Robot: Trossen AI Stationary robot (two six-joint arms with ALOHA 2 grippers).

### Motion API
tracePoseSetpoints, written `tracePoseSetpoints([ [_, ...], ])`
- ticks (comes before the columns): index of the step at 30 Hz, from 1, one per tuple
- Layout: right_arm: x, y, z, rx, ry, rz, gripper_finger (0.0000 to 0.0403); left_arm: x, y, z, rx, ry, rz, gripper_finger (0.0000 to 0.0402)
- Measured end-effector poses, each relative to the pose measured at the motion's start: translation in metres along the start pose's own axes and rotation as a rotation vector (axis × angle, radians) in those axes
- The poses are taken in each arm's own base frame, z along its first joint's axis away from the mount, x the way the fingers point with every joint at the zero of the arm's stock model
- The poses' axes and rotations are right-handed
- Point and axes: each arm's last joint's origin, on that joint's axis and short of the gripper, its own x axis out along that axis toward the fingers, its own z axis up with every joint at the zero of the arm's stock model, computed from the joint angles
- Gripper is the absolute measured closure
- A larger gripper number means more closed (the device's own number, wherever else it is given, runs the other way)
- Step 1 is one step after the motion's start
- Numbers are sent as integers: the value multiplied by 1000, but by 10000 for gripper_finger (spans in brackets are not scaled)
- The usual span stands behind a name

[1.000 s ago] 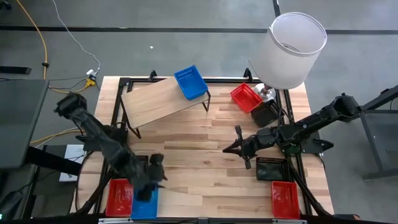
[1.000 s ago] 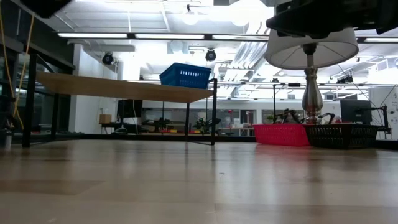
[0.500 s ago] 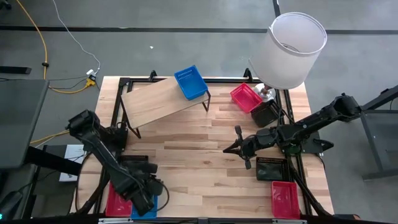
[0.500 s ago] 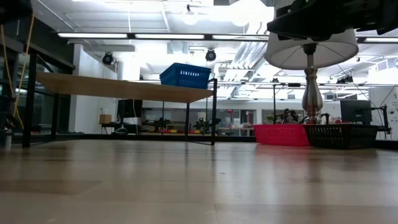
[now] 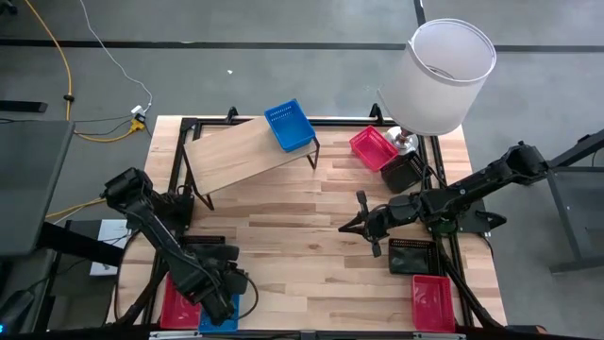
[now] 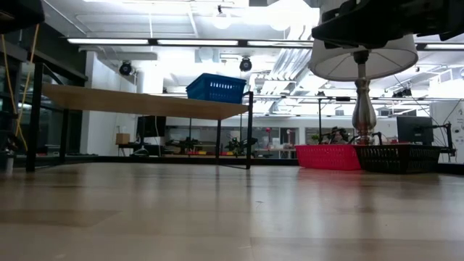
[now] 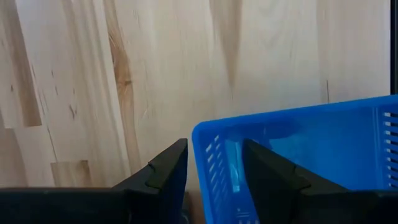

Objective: Stack baskets on shelf by color
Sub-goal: Stack the blue bin on top of the other blue bin on the shelf

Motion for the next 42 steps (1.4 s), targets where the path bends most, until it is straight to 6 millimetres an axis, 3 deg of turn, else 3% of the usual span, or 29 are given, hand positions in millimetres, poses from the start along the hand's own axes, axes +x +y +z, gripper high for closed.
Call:
tracePoseSetpoints([
  [5, 0, 0, 0, 0, 2, 0, 403, 3, 3, 2, -2, 12, 5, 256],
  [17, 0, 0, -1, 1, 13, 4, 403, 43, -2, 4, 81, 194, 15, 256],
  [24, 0, 0, -1, 1, 13, 4, 403, 45, 0, 6, 80, 206, 11, 263],
  [27, 0, 0, -1, 1, 13, 4, 403, 44, 1, 7, 80, 220, -16, 293],
  [32, 0, 0, -1, 0, 15, 5, 403, 38, 3, 16, 65, 216, -48, 383],
  [37, 0, 0, -1, 0, 15, 5, 403, 21, 11, 36, 105, 188, -46, 391],
  [42, 0, 1, -2, 0, 22, 7, 403, -16, 27, 69, 151, 91, 12, 399],
])
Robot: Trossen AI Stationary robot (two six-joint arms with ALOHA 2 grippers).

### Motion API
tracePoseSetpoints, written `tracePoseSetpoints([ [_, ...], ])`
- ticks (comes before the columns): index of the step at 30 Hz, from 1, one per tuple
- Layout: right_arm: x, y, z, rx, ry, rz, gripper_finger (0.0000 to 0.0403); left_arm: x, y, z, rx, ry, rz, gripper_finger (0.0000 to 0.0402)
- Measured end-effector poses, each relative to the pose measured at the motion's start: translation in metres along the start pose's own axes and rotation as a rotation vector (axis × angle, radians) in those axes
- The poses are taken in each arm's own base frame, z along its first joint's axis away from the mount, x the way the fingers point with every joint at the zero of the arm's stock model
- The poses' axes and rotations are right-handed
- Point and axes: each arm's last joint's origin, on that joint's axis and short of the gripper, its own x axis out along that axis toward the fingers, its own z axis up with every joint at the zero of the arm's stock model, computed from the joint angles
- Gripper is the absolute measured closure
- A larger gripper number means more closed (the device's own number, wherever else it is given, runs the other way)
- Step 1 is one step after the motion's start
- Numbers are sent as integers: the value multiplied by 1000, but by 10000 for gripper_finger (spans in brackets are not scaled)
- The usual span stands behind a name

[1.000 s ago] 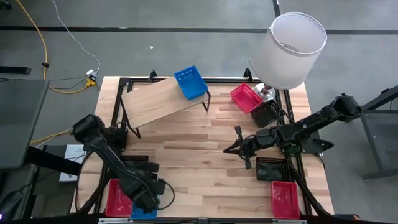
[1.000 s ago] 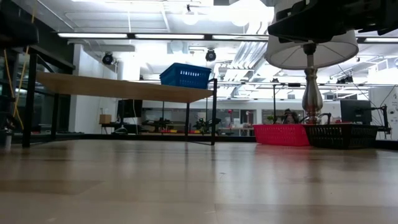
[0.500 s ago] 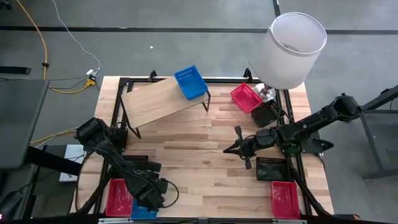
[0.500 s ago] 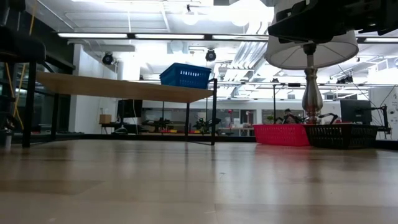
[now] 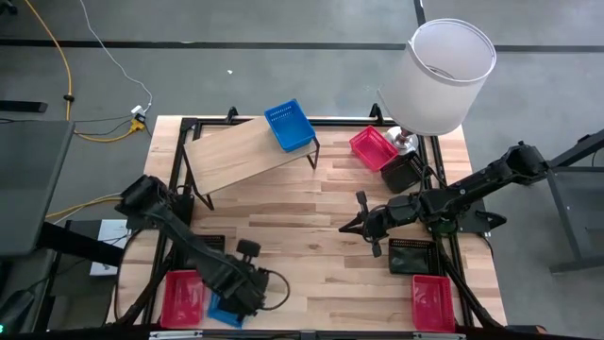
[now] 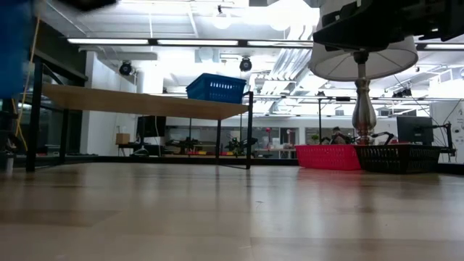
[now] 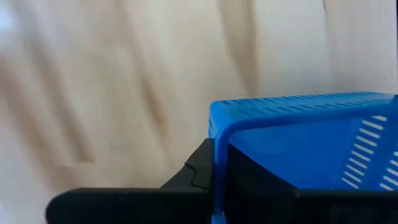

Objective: Stack baskets on shelf by color
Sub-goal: Stack the blue bin on top of the other blue bin on the shelf

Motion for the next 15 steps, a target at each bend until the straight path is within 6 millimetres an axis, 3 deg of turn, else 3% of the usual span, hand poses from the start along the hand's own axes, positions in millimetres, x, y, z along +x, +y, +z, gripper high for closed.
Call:
tracePoseSetpoints([
  [4, 0, 0, 0, 0, 3, 1, 403, -41, 31, 18, 25, -77, 155, 400],
  [7, 0, 0, 0, 0, 4, 1, 403, -75, 65, 28, 10, -143, 325, 401],
  [11, 0, 0, 0, 1, 3, 2, 403, -114, 125, 38, -97, -221, 524, 401],
  [15, 0, 0, 0, 0, 3, 2, 403, -144, 196, 35, -313, -283, 594, 401],
])
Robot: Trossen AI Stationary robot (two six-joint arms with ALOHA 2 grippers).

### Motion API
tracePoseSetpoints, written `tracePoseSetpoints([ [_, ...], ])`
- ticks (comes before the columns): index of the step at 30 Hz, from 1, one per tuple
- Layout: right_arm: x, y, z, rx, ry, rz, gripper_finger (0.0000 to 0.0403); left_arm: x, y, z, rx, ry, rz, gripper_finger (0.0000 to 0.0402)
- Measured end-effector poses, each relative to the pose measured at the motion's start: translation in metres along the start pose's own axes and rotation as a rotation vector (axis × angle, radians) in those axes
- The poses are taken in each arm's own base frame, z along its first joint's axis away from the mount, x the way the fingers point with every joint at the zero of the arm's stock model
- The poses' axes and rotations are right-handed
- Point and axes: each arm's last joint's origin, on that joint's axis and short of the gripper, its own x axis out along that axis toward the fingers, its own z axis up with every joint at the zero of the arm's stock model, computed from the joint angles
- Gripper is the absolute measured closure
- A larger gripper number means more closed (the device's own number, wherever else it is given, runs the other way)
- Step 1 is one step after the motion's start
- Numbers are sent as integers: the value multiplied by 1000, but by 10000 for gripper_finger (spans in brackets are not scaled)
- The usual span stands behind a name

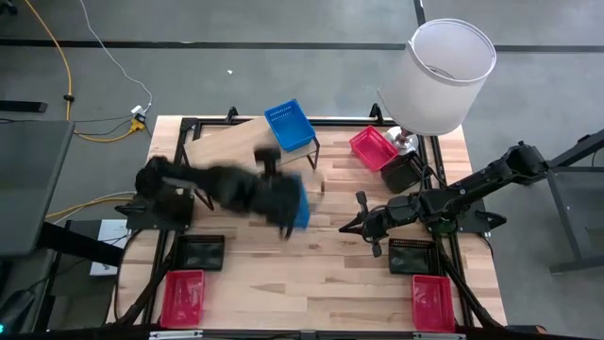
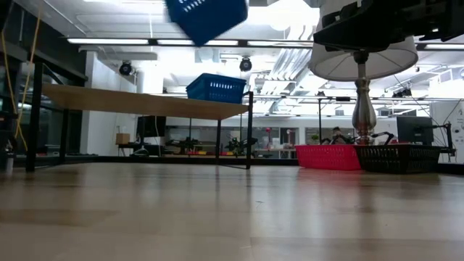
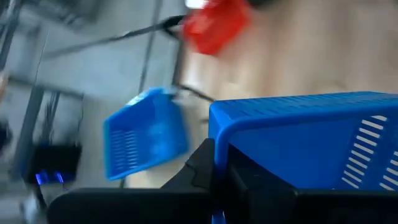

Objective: Stack baskets on shelf by color
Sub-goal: Stack the blue bin on top of the other blue bin on the shelf

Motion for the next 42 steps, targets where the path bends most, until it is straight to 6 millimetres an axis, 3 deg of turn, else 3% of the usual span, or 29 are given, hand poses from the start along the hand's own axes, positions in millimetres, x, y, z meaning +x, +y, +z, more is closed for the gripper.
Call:
tracePoseSetpoints([
  [3, 0, 0, -1, -2, 6, 4, 403, 19, 49, 6, -160, 11, 64, 401],
  [7, 0, 1, -1, -3, 13, 8, 403, 42, 98, 4, -325, 29, 98, 401],
  [11, 0, 1, -1, -4, 14, 8, 403, 63, 131, -6, -407, 85, 136, 401],
  [16, 0, 1, -2, -5, 24, 11, 403, 76, 156, -13, -498, 104, 214, 401],
  [22, 0, 1, -3, -5, 28, 12, 403, 83, 166, -16, -522, 108, 253, 401],
  [32, 0, 1, -3, -3, 28, 12, 403, 114, 153, -23, -461, 189, 219, 401],
  [42, 0, 1, -3, -4, 28, 12, 403, 115, 152, -23, -390, 193, 166, 401],
])
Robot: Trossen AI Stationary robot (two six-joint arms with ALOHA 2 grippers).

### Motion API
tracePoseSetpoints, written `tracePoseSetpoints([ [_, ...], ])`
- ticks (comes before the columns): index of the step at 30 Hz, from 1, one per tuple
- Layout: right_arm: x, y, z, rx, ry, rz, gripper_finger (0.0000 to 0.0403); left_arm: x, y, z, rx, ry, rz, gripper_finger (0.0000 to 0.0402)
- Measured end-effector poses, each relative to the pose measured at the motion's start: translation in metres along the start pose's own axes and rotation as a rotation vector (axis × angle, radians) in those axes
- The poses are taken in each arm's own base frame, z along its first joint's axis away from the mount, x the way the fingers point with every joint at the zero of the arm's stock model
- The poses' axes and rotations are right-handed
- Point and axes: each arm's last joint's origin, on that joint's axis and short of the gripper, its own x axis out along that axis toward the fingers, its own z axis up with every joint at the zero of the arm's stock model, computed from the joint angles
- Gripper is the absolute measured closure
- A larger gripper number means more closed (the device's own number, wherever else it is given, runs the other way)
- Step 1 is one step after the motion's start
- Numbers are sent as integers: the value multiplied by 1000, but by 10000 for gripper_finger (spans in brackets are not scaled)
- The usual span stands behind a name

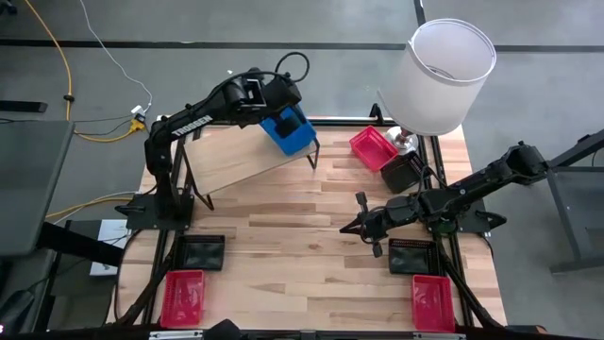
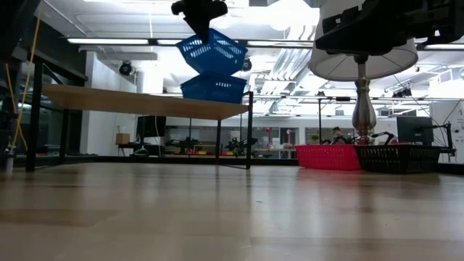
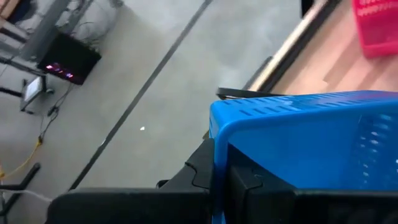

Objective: Stack baskets on shelf by color
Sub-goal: Stack the blue bin on top of the other blue bin on the shelf

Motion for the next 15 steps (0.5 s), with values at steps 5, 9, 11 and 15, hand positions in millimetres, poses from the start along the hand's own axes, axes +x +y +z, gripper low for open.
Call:
tracePoseSetpoints([
  [5, 0, 0, 0, 1, 0, 0, 403, 0, -1, 0, 23, 2, -40, 398],
  [9, 0, 0, 0, 1, 0, 0, 403, 0, -1, 0, 16, 3, -45, 389],
  [11, 0, 0, 0, 1, 0, 0, 403, 0, -1, 0, 13, 3, -46, 383],
  [15, 0, 0, 0, 1, 0, 0, 403, 0, -1, 0, 7, 3, -46, 369],
])
